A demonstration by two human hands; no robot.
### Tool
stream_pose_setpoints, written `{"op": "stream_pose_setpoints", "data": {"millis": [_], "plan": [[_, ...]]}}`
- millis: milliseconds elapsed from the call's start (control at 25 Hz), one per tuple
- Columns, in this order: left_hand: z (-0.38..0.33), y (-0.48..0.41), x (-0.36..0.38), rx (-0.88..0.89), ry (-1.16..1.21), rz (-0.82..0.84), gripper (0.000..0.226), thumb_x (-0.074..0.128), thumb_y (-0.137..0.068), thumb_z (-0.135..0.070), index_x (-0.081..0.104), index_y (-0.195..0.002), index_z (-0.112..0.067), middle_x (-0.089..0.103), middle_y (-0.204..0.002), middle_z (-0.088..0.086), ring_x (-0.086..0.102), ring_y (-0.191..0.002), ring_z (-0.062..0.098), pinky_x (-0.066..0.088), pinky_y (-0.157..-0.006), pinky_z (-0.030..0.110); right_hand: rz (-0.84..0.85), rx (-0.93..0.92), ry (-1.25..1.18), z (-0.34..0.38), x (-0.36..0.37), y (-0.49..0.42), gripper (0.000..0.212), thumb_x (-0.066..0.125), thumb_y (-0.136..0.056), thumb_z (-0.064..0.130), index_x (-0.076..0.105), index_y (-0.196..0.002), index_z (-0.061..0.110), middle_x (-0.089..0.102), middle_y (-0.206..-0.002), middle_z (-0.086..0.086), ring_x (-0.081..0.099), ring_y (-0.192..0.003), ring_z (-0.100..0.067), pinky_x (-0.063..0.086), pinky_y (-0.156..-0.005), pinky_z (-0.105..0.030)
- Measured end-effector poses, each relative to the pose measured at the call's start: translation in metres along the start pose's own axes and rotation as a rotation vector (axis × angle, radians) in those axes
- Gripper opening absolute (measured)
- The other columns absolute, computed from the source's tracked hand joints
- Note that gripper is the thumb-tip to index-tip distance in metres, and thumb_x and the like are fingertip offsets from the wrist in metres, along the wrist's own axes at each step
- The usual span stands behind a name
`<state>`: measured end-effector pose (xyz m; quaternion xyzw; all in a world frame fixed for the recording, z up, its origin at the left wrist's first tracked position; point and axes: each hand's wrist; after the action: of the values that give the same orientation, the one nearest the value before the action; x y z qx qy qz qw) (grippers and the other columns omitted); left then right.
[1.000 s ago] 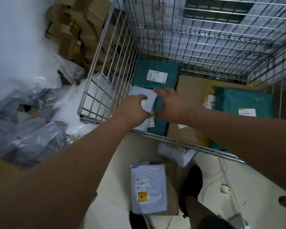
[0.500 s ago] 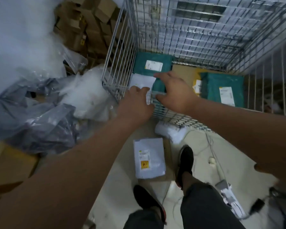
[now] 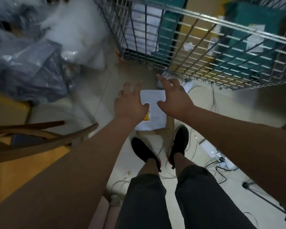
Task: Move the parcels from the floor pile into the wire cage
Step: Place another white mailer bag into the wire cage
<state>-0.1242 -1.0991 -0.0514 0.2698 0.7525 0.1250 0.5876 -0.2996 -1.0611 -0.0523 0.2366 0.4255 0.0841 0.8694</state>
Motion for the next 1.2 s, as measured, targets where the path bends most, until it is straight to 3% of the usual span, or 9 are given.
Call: {"op": "stream_pose_setpoints", "data": {"millis": [200, 400, 520, 640, 760, 840, 960, 1080, 1200], "plan": [[0.024, -0.030, 0.090, -0.083, 0.000, 0.099, 0.091, 0.067, -0.084, -0.059, 0.016, -0.157, -0.044, 0.026, -0.156, 0.011, 0.041, -0.134, 0.036, 0.040, -0.104, 0.052, 0.060, 0.023, 0.056, -0.070, 0.084, -0.027, 0.096, 0.073, -0.087, 0.032, 0.015, -0.163, 0.030, 0.022, -0.158, -0.026, 0.028, -0.145, -0.045, 0.036, -0.114, -0.052], [0.056, -0.084, 0.179, -0.074, -0.007, 0.157, 0.089, 0.067, -0.084, -0.057, 0.016, -0.157, -0.044, 0.034, -0.148, 0.011, 0.046, -0.129, 0.036, 0.040, -0.102, 0.051, 0.086, 0.080, 0.109, -0.148, 0.176, -0.075, 0.104, 0.070, -0.081, 0.051, 0.009, -0.163, 0.032, 0.007, -0.166, -0.024, 0.024, -0.146, -0.049, 0.034, -0.114, -0.056], [0.069, -0.104, 0.217, -0.109, 0.013, 0.158, 0.095, 0.069, -0.084, -0.056, 0.009, -0.157, -0.047, 0.023, -0.156, 0.013, 0.039, -0.136, 0.038, 0.037, -0.105, 0.056, 0.077, 0.106, 0.084, -0.177, 0.208, -0.095, 0.110, 0.074, -0.079, 0.054, 0.006, -0.163, 0.033, 0.001, -0.167, -0.022, 0.026, -0.145, -0.048, 0.035, -0.114, -0.055], [0.084, -0.119, 0.252, -0.178, 0.103, 0.170, 0.108, 0.073, -0.080, -0.060, -0.008, -0.152, -0.057, 0.002, -0.163, 0.017, 0.026, -0.145, 0.044, 0.034, -0.110, 0.063, 0.030, 0.076, 0.046, -0.192, 0.236, -0.111, 0.115, 0.066, -0.071, 0.068, 0.004, -0.163, 0.035, -0.017, -0.166, -0.021, 0.003, -0.155, -0.043, 0.029, -0.119, -0.056], [0.102, -0.132, 0.276, -0.228, 0.286, 0.193, 0.117, 0.076, -0.075, -0.060, -0.019, -0.143, -0.065, -0.005, -0.164, 0.021, 0.027, -0.146, 0.047, 0.034, -0.113, 0.062, 0.042, 0.095, 0.008, -0.197, 0.250, -0.121, 0.116, 0.069, -0.071, 0.066, 0.003, -0.162, 0.040, -0.016, -0.165, -0.024, -0.002, -0.154, -0.046, 0.029, -0.119, -0.058], [0.107, -0.132, 0.282, -0.231, 0.384, 0.202, 0.118, 0.080, -0.077, -0.051, -0.015, -0.147, -0.064, 0.004, -0.162, 0.022, 0.035, -0.143, 0.045, 0.037, -0.113, 0.057, 0.063, 0.131, -0.014, -0.197, 0.254, -0.124, 0.116, 0.078, -0.077, 0.055, 0.000, -0.161, 0.043, -0.013, -0.164, -0.025, 0.001, -0.153, -0.047, 0.029, -0.119, -0.058], [0.104, -0.128, 0.285, -0.180, 0.436, 0.121, 0.114, 0.081, -0.080, -0.034, -0.002, -0.157, -0.049, 0.034, -0.141, 0.019, 0.056, -0.116, 0.039, 0.048, -0.099, 0.043, 0.065, 0.149, -0.016, -0.192, 0.258, -0.124, 0.113, 0.078, -0.079, 0.053, -0.001, -0.160, 0.045, -0.004, -0.164, -0.025, 0.009, -0.152, -0.046, 0.028, -0.120, -0.057], [0.096, -0.120, 0.282, -0.155, 0.459, 0.048, 0.113, 0.081, -0.079, -0.032, 0.002, -0.159, -0.046, 0.039, -0.131, 0.016, 0.058, -0.106, 0.036, 0.051, -0.094, 0.041, 0.021, 0.145, -0.021, -0.186, 0.259, -0.118, 0.114, 0.080, -0.079, 0.050, 0.001, -0.161, 0.043, -0.009, -0.165, -0.023, 0.006, -0.153, -0.045, 0.027, -0.121, -0.054], [0.095, -0.110, 0.274, -0.136, 0.458, 0.010, 0.118, 0.082, -0.076, -0.031, -0.002, -0.156, -0.052, 0.036, -0.133, 0.015, 0.059, -0.106, 0.037, 0.052, -0.097, 0.048, -0.015, 0.111, -0.048, -0.178, 0.249, -0.106, 0.115, 0.082, -0.077, 0.047, 0.004, -0.162, 0.041, -0.015, -0.165, -0.020, 0.002, -0.155, -0.041, 0.029, -0.121, -0.053]]}}
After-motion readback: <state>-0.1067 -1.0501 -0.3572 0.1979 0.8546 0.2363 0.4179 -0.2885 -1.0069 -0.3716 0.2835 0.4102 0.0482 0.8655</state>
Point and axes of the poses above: each hand's wrist, its own y-axis away from the middle knuckle, its own x-axis out of the palm, z = x × y
